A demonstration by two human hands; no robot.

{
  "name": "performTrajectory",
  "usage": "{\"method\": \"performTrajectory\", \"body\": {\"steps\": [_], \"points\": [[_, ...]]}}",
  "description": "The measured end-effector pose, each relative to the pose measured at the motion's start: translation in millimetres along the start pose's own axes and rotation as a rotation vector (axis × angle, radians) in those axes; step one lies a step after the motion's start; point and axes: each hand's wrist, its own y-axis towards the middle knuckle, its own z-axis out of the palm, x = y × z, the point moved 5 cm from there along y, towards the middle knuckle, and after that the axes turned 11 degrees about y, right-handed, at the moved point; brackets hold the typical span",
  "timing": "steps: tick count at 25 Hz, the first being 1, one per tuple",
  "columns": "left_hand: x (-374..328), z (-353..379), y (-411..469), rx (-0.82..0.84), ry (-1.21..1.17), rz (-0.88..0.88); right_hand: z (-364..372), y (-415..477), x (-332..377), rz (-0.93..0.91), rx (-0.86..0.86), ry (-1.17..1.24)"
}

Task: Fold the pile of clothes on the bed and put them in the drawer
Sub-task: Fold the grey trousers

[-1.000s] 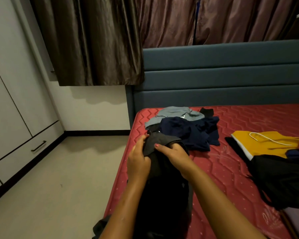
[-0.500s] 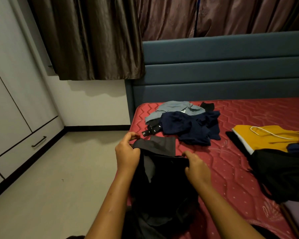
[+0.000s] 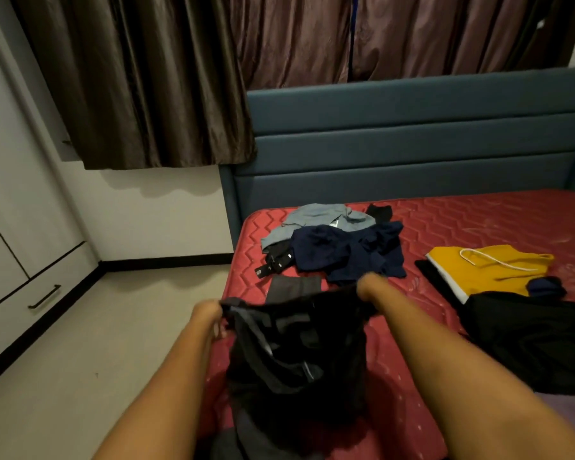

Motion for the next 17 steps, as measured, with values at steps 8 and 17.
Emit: {"method": "performTrajectory", "body": {"steps": [8,17], "points": [[-360,-42,-195,-0.39,-0.357,1.292,-337,-96,166,-0.881,-1.218,0.998],[-65,-26,-82,-0.574,0.848,1.034,-65,-58,-50,-0.177,-0.331,-0.188]]}}
